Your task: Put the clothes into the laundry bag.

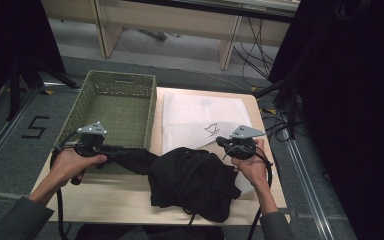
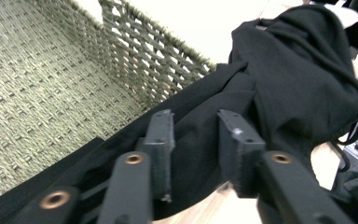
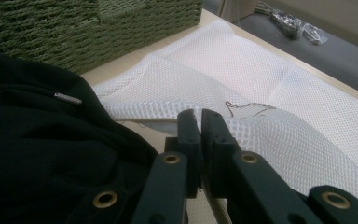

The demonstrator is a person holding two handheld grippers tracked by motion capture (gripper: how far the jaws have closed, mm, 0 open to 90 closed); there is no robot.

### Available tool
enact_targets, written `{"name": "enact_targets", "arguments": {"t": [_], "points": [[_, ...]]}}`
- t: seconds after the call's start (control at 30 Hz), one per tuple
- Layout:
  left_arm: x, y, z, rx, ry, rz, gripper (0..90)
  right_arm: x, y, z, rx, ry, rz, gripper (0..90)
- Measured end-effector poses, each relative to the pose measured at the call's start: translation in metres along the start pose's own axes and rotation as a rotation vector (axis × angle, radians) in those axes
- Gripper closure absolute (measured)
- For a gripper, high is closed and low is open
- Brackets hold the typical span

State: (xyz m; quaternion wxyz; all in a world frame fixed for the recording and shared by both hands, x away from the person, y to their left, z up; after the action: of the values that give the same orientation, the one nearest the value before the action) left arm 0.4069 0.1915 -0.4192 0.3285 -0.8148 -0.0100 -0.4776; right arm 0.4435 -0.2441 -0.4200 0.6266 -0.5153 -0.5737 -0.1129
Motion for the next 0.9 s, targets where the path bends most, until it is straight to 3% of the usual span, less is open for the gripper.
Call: {"name": "enact_targets", "arguments": {"t": [0.13,0.2,0.27,0.37,0.47,0.53,0.6,0.8,0.9], "points": [[0.003,-0.002,-0.003,0.006,0.017,-0.006,84.1,0.0,0.0,0.0,-0.005,-0.003,-0.002,87.4],[0.005,-0.002,-0.006,0.02,0.025,0.002,86.0,0.0,0.0,0.0,-0.003,-0.003,-0.002,87.4],[0.011,-0.004,-0.012,0.022,0.042,-0.025,86.0,0.0,-0.001,-0.001,0.001,-0.005,0.007,87.4],[0.032,-0.012,-0.03,0.007,0.098,-0.079,86.1,0.0,0.0,0.0,0.001,-0.002,0.006,87.4],[0.062,-0.016,-0.058,-0.001,0.179,-0.122,86.2,0.0,-0.001,-0.001,-0.003,-0.005,0.004,87.4],[0.082,-0.012,-0.078,-0.026,0.234,-0.146,86.2,0.0,-0.001,-0.001,-0.004,-0.005,0.002,87.4],[0.102,-0.001,-0.103,-0.083,0.291,-0.15,86.2,0.001,-0.002,-0.002,-0.002,-0.004,0.003,87.4],[0.141,0.04,-0.164,-0.231,0.384,-0.154,87.0,-0.001,-0.002,-0.002,-0.007,0.015,-0.008,87.4],[0.153,0.057,-0.182,-0.285,0.413,-0.142,87.2,-0.001,-0.003,-0.005,-0.006,0.013,-0.016,87.4]]}}
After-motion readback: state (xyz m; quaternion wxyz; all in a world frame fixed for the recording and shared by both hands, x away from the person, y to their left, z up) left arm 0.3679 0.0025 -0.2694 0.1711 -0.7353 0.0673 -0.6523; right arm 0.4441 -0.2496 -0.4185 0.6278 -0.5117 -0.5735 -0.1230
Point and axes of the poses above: each handheld gripper's, and its own axes: y roughly forward along the jaws, x roughly out of its top, z roughly to its left, the point moved 1 cm from there along y, roughly forward along the jaws, and after that the axes turned 7 degrees about -x, right-handed, at the moved point
